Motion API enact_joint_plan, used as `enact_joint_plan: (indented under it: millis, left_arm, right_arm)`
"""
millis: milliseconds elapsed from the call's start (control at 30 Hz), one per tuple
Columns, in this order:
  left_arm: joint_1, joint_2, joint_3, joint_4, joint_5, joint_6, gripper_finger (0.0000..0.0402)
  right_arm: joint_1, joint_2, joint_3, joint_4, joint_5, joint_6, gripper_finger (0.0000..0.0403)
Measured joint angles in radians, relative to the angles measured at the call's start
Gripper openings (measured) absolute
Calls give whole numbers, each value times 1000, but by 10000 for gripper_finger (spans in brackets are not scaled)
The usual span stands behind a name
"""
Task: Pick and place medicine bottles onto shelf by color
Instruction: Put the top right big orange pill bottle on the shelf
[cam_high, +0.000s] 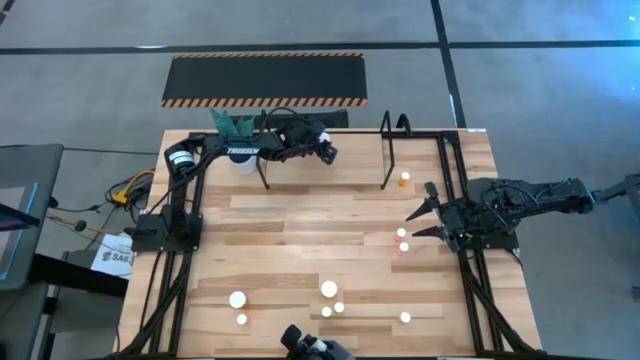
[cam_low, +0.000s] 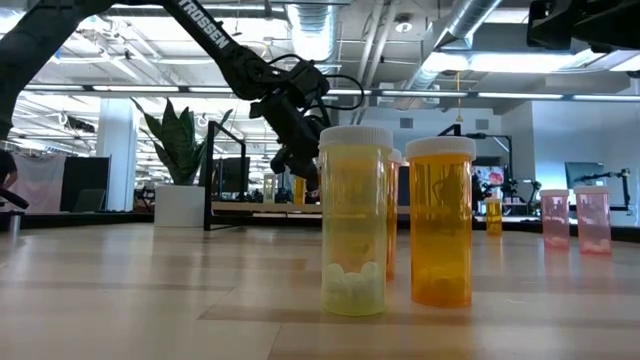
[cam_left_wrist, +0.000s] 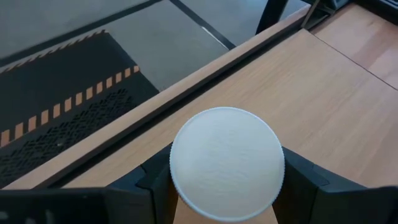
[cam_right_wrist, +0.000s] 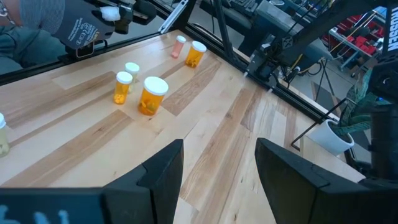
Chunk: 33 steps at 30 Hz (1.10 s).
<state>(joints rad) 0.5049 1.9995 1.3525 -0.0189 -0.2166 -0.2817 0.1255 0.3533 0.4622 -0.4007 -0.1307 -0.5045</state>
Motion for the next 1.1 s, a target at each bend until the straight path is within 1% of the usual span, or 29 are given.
enact_joint_plan:
  millis: [300,800,1100]
  left_arm:
    - [1,0,0,-18,15,63,181]
    - [3,-1,0,-17,19,55,181]
    - [9,-1,0,-2,8,24,181]
  right_arm:
    - [0,0,0,0,0,0,223]
    - [0,0,0,0,0,0,223]
    - [0,0,0,0,0,0,223]
